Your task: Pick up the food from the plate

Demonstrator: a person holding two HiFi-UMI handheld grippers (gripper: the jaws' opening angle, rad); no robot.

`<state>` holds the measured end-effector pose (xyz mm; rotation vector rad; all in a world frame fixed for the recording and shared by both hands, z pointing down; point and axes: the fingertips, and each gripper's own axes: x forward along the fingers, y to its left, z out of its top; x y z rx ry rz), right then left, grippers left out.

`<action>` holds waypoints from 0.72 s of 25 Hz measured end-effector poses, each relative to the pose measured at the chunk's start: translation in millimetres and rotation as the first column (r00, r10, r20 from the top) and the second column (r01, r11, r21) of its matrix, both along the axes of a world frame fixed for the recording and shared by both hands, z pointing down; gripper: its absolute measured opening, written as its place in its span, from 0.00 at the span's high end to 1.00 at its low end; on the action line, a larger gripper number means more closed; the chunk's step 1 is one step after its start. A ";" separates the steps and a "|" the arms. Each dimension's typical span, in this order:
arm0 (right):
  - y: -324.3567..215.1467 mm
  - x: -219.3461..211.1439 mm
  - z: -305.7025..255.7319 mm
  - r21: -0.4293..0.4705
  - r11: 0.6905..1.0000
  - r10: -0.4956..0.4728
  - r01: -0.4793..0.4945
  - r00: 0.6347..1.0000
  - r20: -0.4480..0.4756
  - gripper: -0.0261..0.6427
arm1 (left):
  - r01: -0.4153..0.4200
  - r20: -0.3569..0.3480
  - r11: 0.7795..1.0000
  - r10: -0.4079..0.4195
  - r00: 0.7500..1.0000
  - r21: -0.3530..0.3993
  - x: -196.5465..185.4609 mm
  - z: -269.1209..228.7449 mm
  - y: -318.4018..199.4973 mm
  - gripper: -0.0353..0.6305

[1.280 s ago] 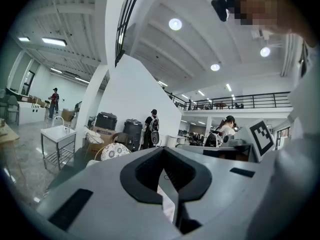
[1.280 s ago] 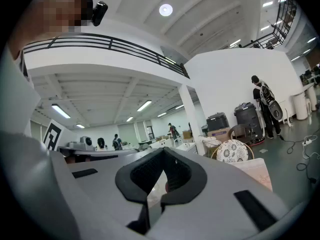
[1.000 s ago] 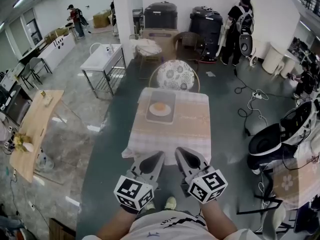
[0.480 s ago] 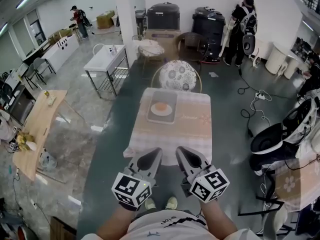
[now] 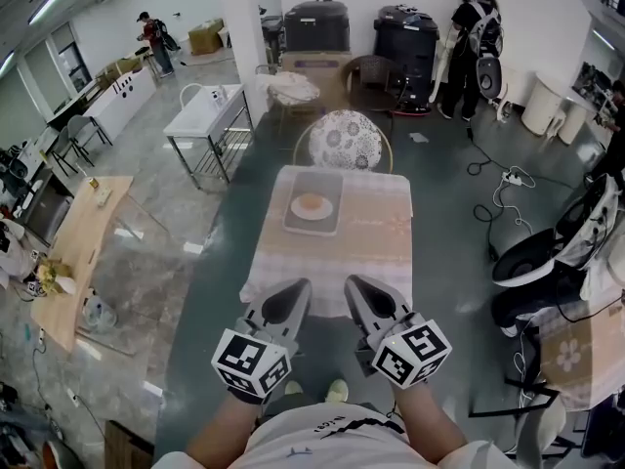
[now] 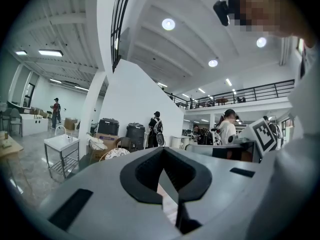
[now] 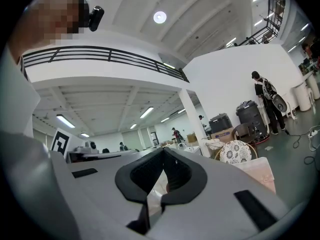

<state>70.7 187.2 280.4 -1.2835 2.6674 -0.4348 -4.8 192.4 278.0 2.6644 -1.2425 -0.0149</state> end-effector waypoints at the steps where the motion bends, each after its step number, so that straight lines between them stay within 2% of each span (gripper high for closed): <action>1: -0.8 1.9 -0.4 0.001 1.000 0.001 -0.001 1.000 0.001 0.94 | -0.001 0.002 1.000 0.001 1.000 0.002 1.7 0.0 -0.7 0.94; 8: -5.9 15.2 1.5 -0.005 1.000 0.007 -0.007 1.000 0.016 0.94 | 0.004 0.022 1.000 -0.004 1.000 0.002 7.3 2.7 -8.2 0.94; 18: -29.6 12.0 12.2 -0.025 1.000 0.014 -0.014 1.000 0.005 0.94 | 0.008 0.034 1.000 -0.008 0.999 0.004 0.9 9.4 -34.2 0.94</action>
